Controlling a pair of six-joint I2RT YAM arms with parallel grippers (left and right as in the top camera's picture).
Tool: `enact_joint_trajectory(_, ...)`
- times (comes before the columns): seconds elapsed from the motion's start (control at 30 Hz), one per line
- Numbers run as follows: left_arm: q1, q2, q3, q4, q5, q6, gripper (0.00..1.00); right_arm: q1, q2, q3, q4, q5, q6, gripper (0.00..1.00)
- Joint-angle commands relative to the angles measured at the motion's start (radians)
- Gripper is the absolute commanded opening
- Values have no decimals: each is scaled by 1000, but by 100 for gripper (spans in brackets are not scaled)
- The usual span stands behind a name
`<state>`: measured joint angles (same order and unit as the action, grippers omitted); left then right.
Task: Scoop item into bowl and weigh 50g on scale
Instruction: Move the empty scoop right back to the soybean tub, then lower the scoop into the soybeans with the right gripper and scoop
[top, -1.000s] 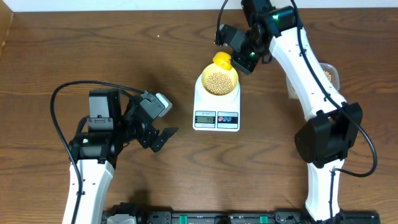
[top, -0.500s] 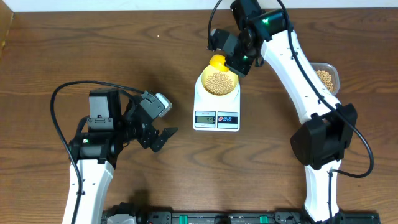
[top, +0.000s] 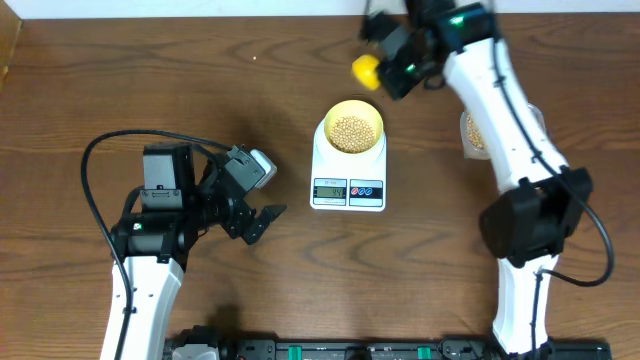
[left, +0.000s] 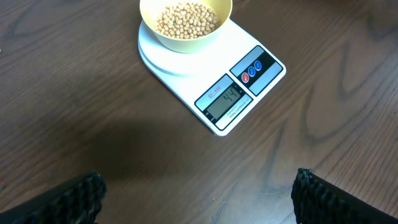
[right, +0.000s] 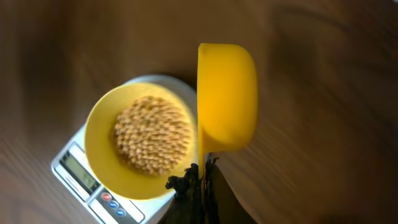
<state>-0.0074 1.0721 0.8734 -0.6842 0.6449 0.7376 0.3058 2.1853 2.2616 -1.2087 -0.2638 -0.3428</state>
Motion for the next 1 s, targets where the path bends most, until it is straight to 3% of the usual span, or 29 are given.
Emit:
enact_joint_trajectory(0.0, 4, 5, -3, -3, -3, 6, 98, -98, -56, 74, -39, -35, 208, 1)
enact_joint_trajectory(0.47, 4, 5, -3, -3, -3, 6, 98, -381, -72, 99, -392, 30, 176, 1)
enact_joint_trajectory(0.97, 5, 5, -3, -3, -3, 6, 98, -437, -72, -10, -418, 128, 98, 1)
